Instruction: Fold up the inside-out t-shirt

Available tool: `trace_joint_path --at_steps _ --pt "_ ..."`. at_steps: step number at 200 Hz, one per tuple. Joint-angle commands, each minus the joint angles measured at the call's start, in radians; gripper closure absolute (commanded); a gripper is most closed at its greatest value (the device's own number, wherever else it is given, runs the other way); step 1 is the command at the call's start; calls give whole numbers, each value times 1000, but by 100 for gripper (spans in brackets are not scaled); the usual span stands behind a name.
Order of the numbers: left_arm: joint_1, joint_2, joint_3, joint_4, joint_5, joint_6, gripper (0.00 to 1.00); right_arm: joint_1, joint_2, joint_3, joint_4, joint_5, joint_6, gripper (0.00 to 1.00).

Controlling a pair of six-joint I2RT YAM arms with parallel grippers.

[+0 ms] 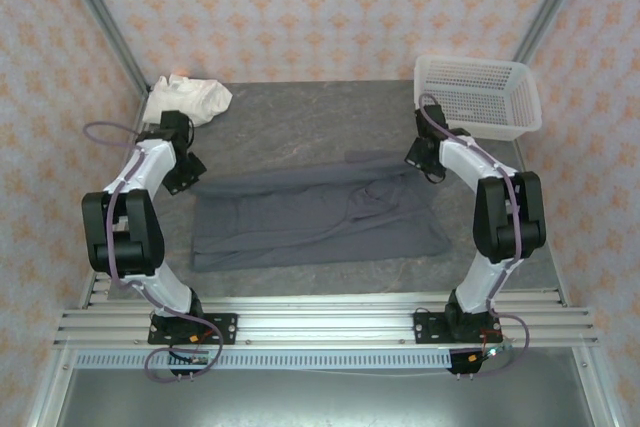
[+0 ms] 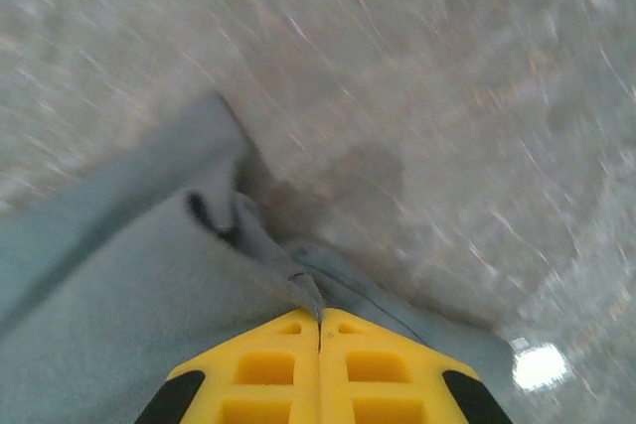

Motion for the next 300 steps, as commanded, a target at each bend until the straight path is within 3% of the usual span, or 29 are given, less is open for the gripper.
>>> trace_joint_path --at_steps 1,41,106,125,137,148,167,180,213,242,271,300 --pt "14 -26 -21 -48 -37 -14 100 -19 -25 20 -58 60 41 100" --pt "15 -94 -8 -85 -63 -2 100 -19 -119 23 -82 30 56 100" --pt "15 -239 -241 -69 -55 -2 100 -13 -230 -302 -39 -56 167 100" --pt "15 -226 -303 -12 10 -9 100 -13 -217 -339 -32 -70 173 100" --pt "15 -227 -322 13 26 -25 79 -12 -204 -315 -49 -109 151 84" --pt "15 -241 -320 19 6 -34 61 -11 -209 -280 -68 -144 123 62" --pt "19 -301 -299 11 -31 -52 33 -11 -246 -205 -138 -107 105 59" --pt "21 -359 -276 0 -49 -58 21 -11 -276 -140 -185 -54 103 52" --pt "21 -482 -217 21 1 -33 16 -1 -249 -5 -147 -45 59 40" --pt "13 -519 -211 63 145 3 10 3 -44 138 -163 -73 -35 39" --pt "10 -529 -220 57 150 43 1 3 147 263 -233 -55 -112 40" --pt "10 -530 -240 61 158 56 0 4 232 280 -217 -77 -187 38"
